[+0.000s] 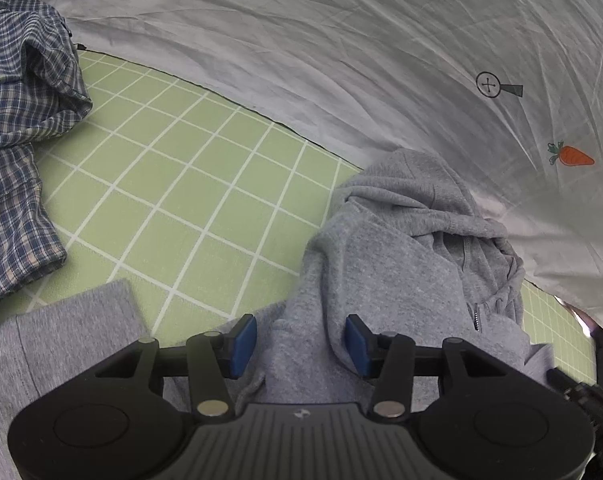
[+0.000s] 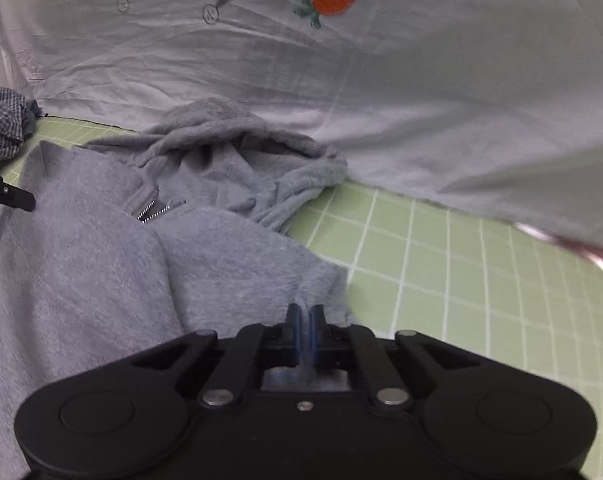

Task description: Fold clothes

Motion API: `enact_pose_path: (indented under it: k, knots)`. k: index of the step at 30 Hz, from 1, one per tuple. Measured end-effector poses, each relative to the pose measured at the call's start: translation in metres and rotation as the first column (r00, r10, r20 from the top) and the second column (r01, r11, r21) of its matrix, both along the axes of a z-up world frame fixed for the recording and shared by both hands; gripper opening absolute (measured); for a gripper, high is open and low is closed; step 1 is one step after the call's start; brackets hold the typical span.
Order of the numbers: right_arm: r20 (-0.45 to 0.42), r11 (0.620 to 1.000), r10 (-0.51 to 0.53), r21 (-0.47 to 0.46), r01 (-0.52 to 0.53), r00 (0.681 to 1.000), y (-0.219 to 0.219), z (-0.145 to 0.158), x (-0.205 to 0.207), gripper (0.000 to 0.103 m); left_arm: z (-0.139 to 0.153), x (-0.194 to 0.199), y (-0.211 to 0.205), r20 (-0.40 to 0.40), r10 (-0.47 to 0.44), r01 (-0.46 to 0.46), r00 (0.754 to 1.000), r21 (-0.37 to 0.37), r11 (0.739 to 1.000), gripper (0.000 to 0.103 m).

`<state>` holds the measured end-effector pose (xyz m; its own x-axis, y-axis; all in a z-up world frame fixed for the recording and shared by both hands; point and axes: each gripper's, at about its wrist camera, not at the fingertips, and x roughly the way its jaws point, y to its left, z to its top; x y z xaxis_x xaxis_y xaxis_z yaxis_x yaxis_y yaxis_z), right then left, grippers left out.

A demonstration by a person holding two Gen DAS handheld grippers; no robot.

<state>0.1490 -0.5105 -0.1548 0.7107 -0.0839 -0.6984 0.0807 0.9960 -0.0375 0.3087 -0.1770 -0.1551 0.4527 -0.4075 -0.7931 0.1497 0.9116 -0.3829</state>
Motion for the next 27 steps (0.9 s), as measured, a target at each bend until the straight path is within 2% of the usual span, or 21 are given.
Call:
enact_pose_path:
  k: [2, 4, 6, 8, 9, 11, 12, 13, 16, 17, 18, 19, 20, 21, 22, 24, 27]
  knots:
    - [0.055, 0.987, -0.111, 0.122, 0.103, 0.992, -0.024, 0.007, -0.01, 0.003, 0.0, 0.001, 0.002, -0.002, 0.002, -0.002, 1.0, -0.005, 1.0, 0.05]
    - [0.056, 0.947, -0.246, 0.224, 0.228, 0.968, -0.051, 0.005, -0.016, 0.003, -0.001, 0.002, 0.003, -0.007, 0.004, -0.004, 1.0, -0.021, 1.0, 0.055]
    - [0.042, 0.881, -0.377, 0.323, 0.344, 0.925, -0.079, 0.003, -0.022, 0.0, 0.001, 0.003, 0.002, 0.0, 0.012, -0.012, 1.0, -0.027, 1.0, 0.058]
    - [0.015, 0.791, -0.499, 0.416, 0.448, 0.867, -0.107, 0.0, -0.028, 0.005, 0.005, 0.003, -0.001, 0.014, 0.016, -0.016, 1.0, -0.021, 1.0, 0.06]
    - [0.001, 0.782, -0.503, 0.427, 0.454, 0.864, -0.11, -0.001, -0.029, 0.009, 0.008, 0.003, -0.002, 0.032, 0.01, -0.009, 0.999, -0.025, 1.0, 0.062]
    - [0.002, 0.794, -0.468, 0.44, 0.419, 0.884, -0.106, -0.002, -0.028, 0.042, 0.012, 0.005, -0.004, 0.058, 0.001, 0.001, 0.998, -0.032, 0.999, 0.063]
    - [0.003, 0.8, -0.449, 0.446, 0.4, 0.894, -0.103, -0.002, -0.027, 0.048, 0.013, 0.007, -0.006, 0.067, -0.002, 0.004, 0.998, -0.034, 0.999, 0.063]
    - [0.005, 0.806, -0.429, 0.453, 0.381, 0.903, -0.101, -0.003, -0.026, 0.052, 0.013, 0.01, -0.008, 0.07, -0.002, 0.004, 0.998, -0.033, 0.999, 0.063]
    - [-0.021, 0.823, -0.37, 0.456, 0.339, 0.929, -0.089, -0.01, -0.015, 0.055, 0.011, 0.019, -0.017, 0.072, -0.003, 0.006, 0.997, -0.043, 0.999, 0.061]
    - [-0.036, 0.829, -0.35, 0.454, 0.327, 0.936, -0.085, -0.014, -0.009, 0.055, 0.01, 0.021, -0.02, 0.07, -0.002, 0.005, 0.998, -0.046, 0.999, 0.057]
    - [-0.052, 0.834, -0.329, 0.452, 0.316, 0.943, -0.08, -0.017, -0.003, 0.055, 0.011, 0.023, -0.024, 0.063, -0.003, 0.006, 0.998, -0.044, 0.999, 0.038]
    - [-0.067, 0.839, -0.309, 0.451, 0.305, 0.949, -0.076, -0.021, 0.002, 0.055, 0.011, 0.025, -0.027, 0.057, -0.004, 0.006, 0.998, -0.042, 0.999, 0.026]
    - [-0.073, 0.843, -0.301, 0.446, 0.301, 0.951, -0.073, -0.022, 0.005, 0.041, 0.012, 0.026, -0.03, 0.052, -0.004, 0.006, 0.999, -0.024, 1.0, 0.007]
    - [-0.077, 0.846, -0.295, 0.441, 0.298, 0.952, -0.07, -0.022, 0.008, 0.025, 0.015, 0.024, -0.031, 0.056, -0.005, 0.006, 0.998, -0.011, 1.0, 0.007]
    - [-0.081, 0.85, -0.29, 0.436, 0.295, 0.954, -0.068, -0.022, 0.01, 0.004, 0.02, 0.02, -0.03, 0.067, 0.003, -0.002, 0.998, -0.005, 1.0, 0.007]
    - [-0.019, 0.84, -0.29, 0.475, 0.264, 0.957, -0.068, -0.009, -0.002, 0.003, 0.035, 0.003, -0.022, 0.092, 0.02, -0.018, 0.996, -0.03, 0.999, 0.006]
    - [0.048, 0.817, -0.333, 0.514, 0.263, 0.942, -0.07, 0.019, -0.035, 0.003, 0.06, -0.034, -0.002, 0.118, 0.053, -0.041, 0.992, -0.098, 0.994, 0.006]
